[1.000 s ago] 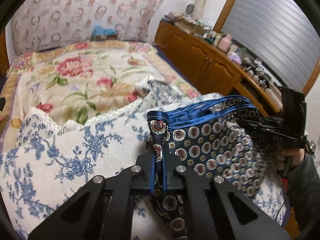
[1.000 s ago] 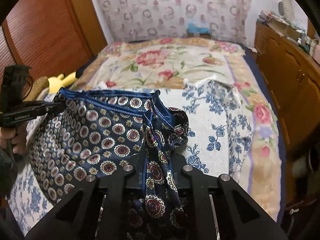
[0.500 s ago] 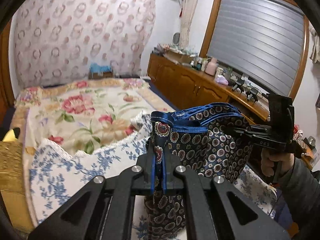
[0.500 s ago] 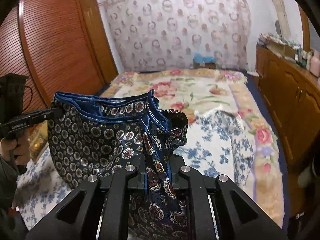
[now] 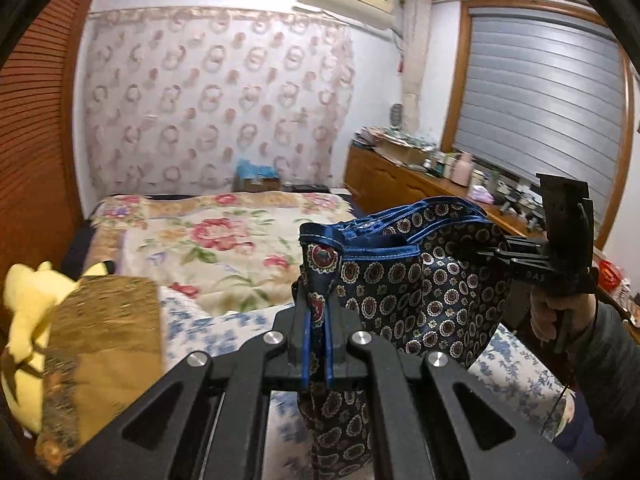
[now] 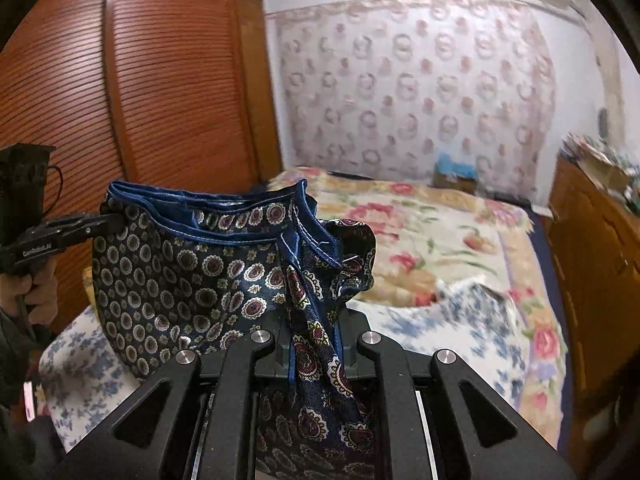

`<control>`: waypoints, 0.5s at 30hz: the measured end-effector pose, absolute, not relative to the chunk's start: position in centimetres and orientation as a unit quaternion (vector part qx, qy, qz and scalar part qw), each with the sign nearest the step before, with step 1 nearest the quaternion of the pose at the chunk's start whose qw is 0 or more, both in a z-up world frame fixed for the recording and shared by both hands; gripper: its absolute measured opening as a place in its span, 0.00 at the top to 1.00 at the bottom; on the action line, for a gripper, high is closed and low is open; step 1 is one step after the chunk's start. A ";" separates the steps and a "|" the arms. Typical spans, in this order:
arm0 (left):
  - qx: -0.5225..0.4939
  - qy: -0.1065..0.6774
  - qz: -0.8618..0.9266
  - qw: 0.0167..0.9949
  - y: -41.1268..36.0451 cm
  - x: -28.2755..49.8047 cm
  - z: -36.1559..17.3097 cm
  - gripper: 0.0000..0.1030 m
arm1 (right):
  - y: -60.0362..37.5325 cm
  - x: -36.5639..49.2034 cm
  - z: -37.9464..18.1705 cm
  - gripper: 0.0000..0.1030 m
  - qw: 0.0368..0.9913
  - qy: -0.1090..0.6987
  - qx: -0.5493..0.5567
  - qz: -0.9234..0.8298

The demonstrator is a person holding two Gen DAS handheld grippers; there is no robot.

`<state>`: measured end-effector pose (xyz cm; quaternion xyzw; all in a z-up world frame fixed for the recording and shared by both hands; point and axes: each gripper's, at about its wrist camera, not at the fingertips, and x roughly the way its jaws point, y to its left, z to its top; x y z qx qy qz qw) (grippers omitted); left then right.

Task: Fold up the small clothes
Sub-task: 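Lift the folded robe with both grippers and carry it beside the yellow plush toy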

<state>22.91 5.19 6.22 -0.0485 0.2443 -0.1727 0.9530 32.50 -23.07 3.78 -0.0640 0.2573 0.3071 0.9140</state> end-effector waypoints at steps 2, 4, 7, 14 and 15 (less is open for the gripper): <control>-0.053 0.239 -0.156 0.957 7.1 21.8 6.2 0.98 | -21.3 32.8 3.9 0.90 0.909 0.256 -0.071 0.320; -0.057 0.235 -0.143 0.960 8.4 21.0 6.1 0.98 | -19.1 33.1 4.0 0.90 0.904 0.254 -0.081 0.335; -0.065 0.229 -0.119 0.964 11.1 19.8 5.7 0.98 | -16.4 32.8 4.5 0.90 0.897 0.249 -0.096 0.353; -0.080 0.226 -0.058 0.969 16.2 18.5 4.1 0.98 | -9.3 33.1 5.9 0.90 0.880 0.232 -0.142 0.389; -0.082 0.227 -0.050 0.969 16.8 18.5 3.8 0.98 | -8.0 33.3 6.0 0.90 0.876 0.231 -0.150 0.396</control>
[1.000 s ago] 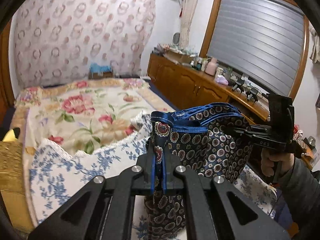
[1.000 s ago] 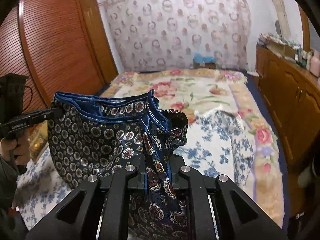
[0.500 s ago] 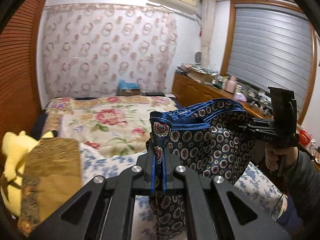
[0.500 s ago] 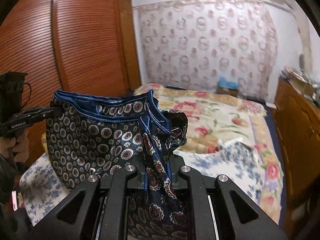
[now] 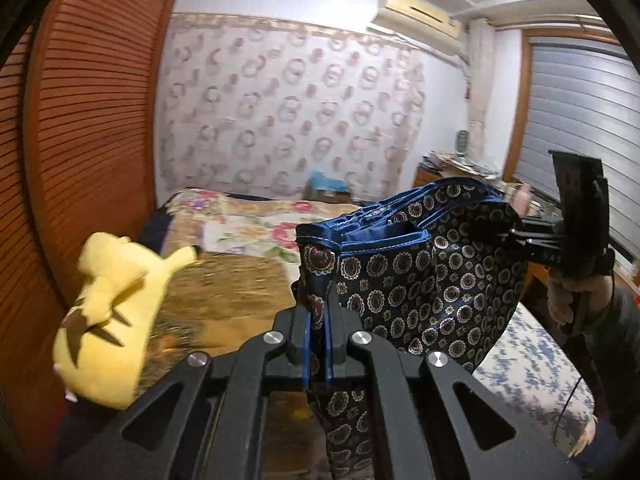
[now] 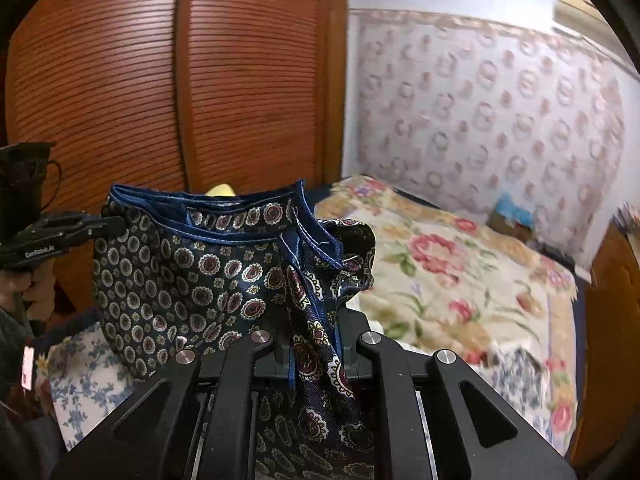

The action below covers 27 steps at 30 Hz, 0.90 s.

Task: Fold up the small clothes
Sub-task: 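Lift the folded robe with both grippers and carry it beside the yellow plush toy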

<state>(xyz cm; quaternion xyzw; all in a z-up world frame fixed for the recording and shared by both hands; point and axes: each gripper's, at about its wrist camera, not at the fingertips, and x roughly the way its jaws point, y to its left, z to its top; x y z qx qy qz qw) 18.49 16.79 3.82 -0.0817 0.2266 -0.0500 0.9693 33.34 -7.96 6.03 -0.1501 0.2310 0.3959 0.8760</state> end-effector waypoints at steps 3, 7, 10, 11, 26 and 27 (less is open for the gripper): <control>-0.088 0.234 -0.021 0.968 18.7 18.3 2.6 0.98 | -4.8 33.9 6.0 0.90 0.865 0.231 -0.174 0.409; -0.099 0.247 0.008 0.964 20.9 18.2 0.8 0.98 | -0.3 34.8 5.5 0.90 0.848 0.233 -0.214 0.426; -0.105 0.256 0.025 0.961 22.2 18.3 -0.5 0.98 | 3.1 35.4 5.0 0.90 0.834 0.228 -0.243 0.440; -0.108 0.259 0.029 0.959 22.7 18.3 -1.0 0.98 | 4.3 35.6 4.8 0.90 0.830 0.226 -0.252 0.443; -0.163 0.276 0.056 0.945 25.8 14.8 -6.1 0.98 | 16.9 38.4 1.6 0.90 0.774 0.239 -0.348 0.471; -0.165 0.277 0.060 0.945 25.7 14.6 -6.1 0.98 | 17.8 38.6 1.2 0.90 0.771 0.243 -0.351 0.472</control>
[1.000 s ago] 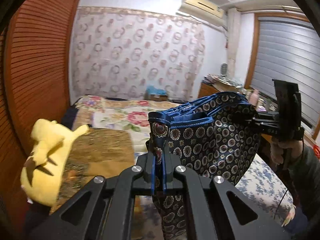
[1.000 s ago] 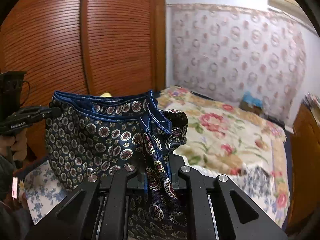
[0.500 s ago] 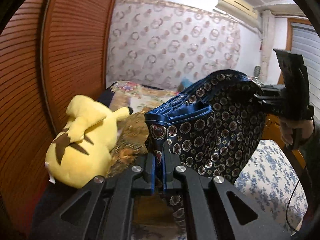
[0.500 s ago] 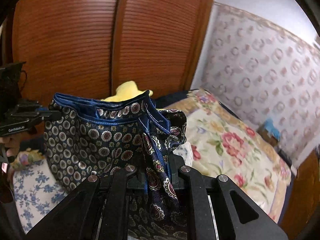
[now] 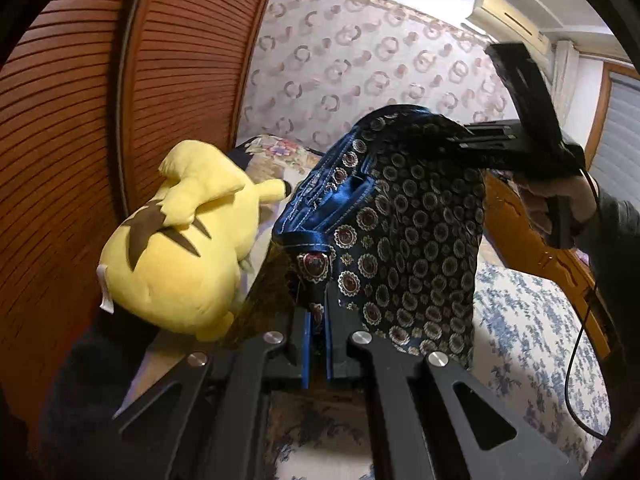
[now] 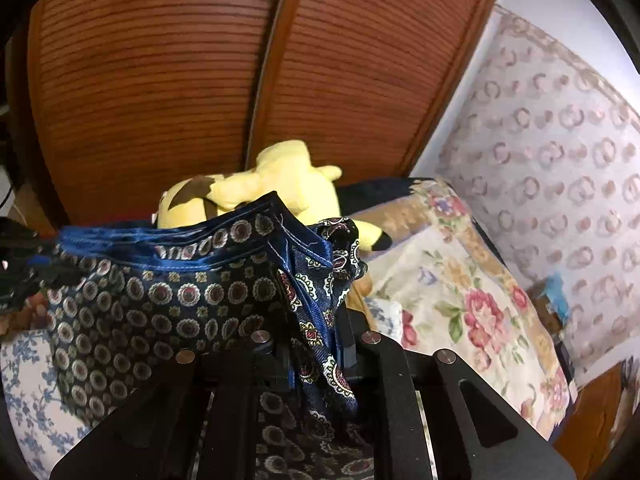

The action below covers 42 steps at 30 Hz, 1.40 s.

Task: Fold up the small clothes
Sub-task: 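Lift the folded robe with both grippers and carry it beside the yellow plush toy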

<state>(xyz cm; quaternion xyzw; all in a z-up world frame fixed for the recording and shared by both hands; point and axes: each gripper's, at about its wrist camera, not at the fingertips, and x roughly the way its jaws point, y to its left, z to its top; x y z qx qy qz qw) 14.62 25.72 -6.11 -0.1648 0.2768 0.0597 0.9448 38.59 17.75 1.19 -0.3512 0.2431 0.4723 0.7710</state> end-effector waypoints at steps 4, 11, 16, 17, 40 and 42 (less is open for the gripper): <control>-0.178 0.283 0.068 0.940 26.2 14.4 -6.9 0.98 | 19.4 39.1 0.6 0.80 0.779 0.247 -0.341 0.464; -0.176 0.285 0.073 0.940 25.8 14.3 -7.0 0.98 | 18.7 40.3 2.3 0.65 0.819 0.234 -0.290 0.437; -0.175 0.287 0.078 0.938 25.9 14.4 -7.4 0.98 | 16.5 40.6 2.3 0.65 0.825 0.239 -0.273 0.434; -0.174 0.288 0.079 0.938 25.9 14.4 -7.4 0.98 | 16.3 40.6 2.2 0.65 0.825 0.241 -0.273 0.431; -0.169 0.298 0.094 0.935 25.8 14.4 -9.0 0.98 | 8.4 45.8 -5.6 0.25 0.822 0.418 -0.107 0.372; -0.170 0.298 0.093 0.935 25.9 14.4 -9.1 0.98 | 8.1 45.1 -6.0 0.25 0.812 0.431 -0.079 0.385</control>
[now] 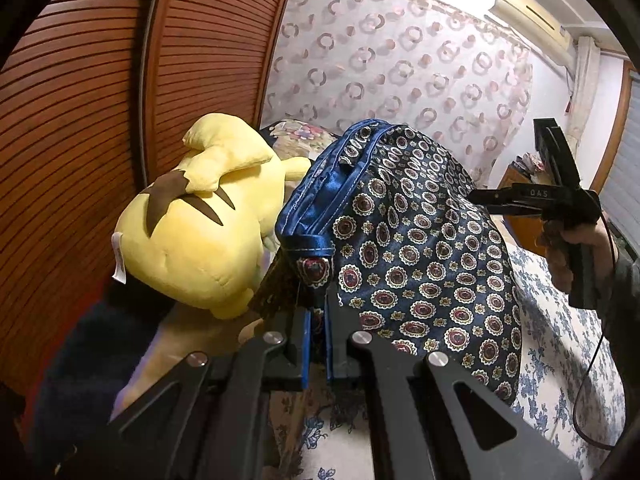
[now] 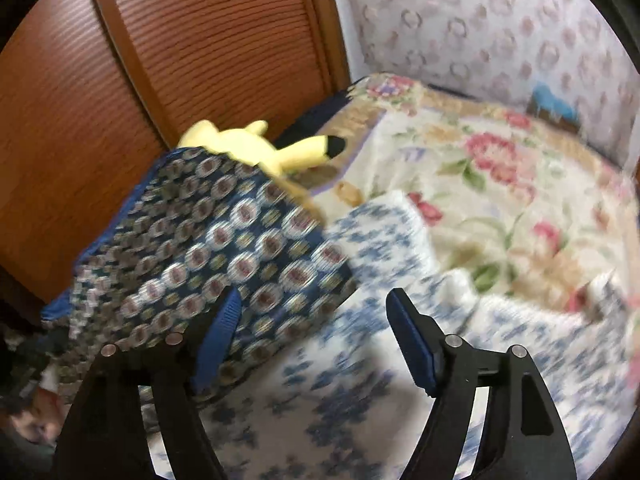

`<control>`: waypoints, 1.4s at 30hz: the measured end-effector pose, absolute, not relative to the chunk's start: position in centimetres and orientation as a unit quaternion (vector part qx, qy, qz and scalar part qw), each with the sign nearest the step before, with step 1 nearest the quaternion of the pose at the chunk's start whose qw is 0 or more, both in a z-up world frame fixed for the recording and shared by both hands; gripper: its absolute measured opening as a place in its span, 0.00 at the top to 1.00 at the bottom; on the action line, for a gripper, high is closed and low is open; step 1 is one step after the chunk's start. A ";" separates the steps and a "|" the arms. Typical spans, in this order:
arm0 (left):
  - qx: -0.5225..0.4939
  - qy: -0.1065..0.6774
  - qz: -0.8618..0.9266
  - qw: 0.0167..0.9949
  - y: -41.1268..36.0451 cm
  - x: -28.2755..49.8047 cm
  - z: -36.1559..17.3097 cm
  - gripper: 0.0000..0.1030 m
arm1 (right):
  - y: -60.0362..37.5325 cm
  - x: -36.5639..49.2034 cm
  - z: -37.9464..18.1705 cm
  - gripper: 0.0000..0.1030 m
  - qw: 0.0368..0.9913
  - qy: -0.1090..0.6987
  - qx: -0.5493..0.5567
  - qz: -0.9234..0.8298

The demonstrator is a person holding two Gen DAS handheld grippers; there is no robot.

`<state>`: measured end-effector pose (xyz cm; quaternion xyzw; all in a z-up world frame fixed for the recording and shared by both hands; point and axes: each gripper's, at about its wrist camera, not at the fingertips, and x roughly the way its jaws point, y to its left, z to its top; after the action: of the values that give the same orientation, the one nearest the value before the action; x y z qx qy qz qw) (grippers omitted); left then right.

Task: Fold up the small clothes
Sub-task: 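Lift the folded robe with both grippers and carry it beside the yellow plush toy, then lower the folded robe onto the bed and open both grippers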

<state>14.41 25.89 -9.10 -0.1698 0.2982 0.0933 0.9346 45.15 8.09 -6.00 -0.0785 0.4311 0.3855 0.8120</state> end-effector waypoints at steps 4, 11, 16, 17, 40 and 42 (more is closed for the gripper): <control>-0.174 0.293 0.093 0.936 25.9 14.1 -9.0 0.98 | 9.0 45.3 -6.9 0.27 0.796 0.452 -0.045 0.400; -0.171 0.281 0.106 0.938 25.7 13.3 -8.5 0.98 | 11.4 45.3 -4.4 0.92 0.799 0.411 -0.059 0.435; -0.169 0.293 0.113 0.934 25.7 13.2 -8.7 0.96 | 14.7 45.1 -3.1 0.92 0.807 0.384 -0.108 0.436; -0.171 0.295 0.113 0.933 25.8 13.2 -8.7 0.95 | 15.0 45.1 -3.3 0.90 0.810 0.382 -0.121 0.427; -0.091 0.269 0.109 0.953 23.7 11.7 -3.4 0.44 | 14.2 37.6 -8.0 0.38 0.809 0.330 -0.178 0.453; -0.082 0.269 0.105 0.954 22.9 11.8 -2.8 0.44 | 13.7 37.5 -7.4 0.38 0.815 0.332 -0.166 0.446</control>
<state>11.78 22.93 -2.83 -0.0817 0.2690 0.1049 0.9539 37.49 13.69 -7.44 -0.1662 0.3318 0.4459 0.8145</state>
